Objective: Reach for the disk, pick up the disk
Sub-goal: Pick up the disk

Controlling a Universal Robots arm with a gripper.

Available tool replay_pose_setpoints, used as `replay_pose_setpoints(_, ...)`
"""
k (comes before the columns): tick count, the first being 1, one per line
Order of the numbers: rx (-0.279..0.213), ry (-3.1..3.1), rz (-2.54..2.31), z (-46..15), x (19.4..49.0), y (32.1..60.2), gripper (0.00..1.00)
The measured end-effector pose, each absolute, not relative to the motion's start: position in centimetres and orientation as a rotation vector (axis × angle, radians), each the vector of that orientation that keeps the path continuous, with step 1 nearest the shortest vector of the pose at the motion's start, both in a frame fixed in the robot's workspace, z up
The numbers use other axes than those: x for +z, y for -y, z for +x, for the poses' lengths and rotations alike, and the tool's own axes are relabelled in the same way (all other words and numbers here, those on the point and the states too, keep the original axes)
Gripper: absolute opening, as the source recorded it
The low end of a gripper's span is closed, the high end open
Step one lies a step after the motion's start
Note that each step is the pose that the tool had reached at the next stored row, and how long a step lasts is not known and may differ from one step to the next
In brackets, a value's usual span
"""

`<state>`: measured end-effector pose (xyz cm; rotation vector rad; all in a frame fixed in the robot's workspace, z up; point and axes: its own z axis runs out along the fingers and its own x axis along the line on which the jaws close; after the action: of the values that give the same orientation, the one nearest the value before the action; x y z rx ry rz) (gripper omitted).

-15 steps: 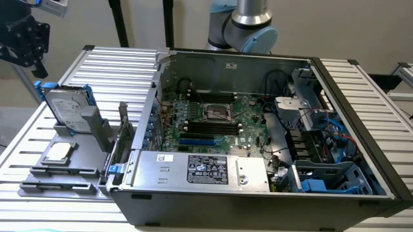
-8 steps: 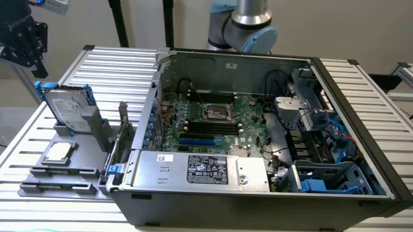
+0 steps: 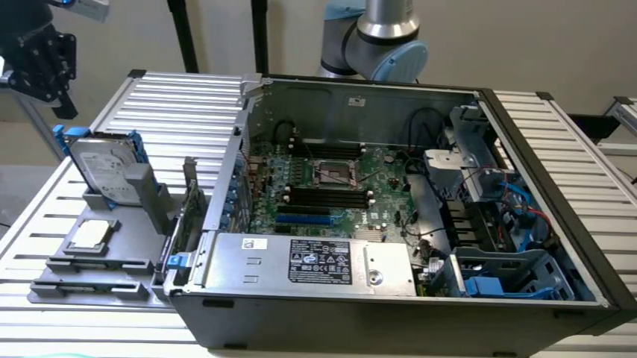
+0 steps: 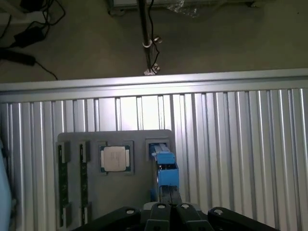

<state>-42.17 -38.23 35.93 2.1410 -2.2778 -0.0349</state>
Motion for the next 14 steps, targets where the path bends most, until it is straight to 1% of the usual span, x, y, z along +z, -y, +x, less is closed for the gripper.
replay_pose_setpoints(4, -0.035, 2.269, 2.150, -42.17, 35.94, 38.16, 0.12)
replay_pose_setpoints(7, -0.034, 2.264, 2.157, -42.17, 35.90, 38.13, 0.30)
replay_pose_setpoints(8, -0.032, 2.262, 2.159, -42.16, 35.85, 38.13, 0.30)
replay_pose_setpoints(10, -0.030, 2.258, 2.166, -42.17, 35.68, 38.12, 0.42)
replay_pose_setpoints(11, -0.028, 2.256, 2.170, -42.17, 35.57, 38.12, 0.42)
replay_pose_setpoints(12, -0.026, 2.254, 2.174, -42.17, 35.42, 38.12, 0.48)
replay_pose_setpoints(13, -0.024, 2.252, 2.178, -42.17, 35.26, 38.12, 0.48)
replay_pose_setpoints(14, -0.023, 2.249, 2.182, -42.17, 35.08, 38.11, 0.54)
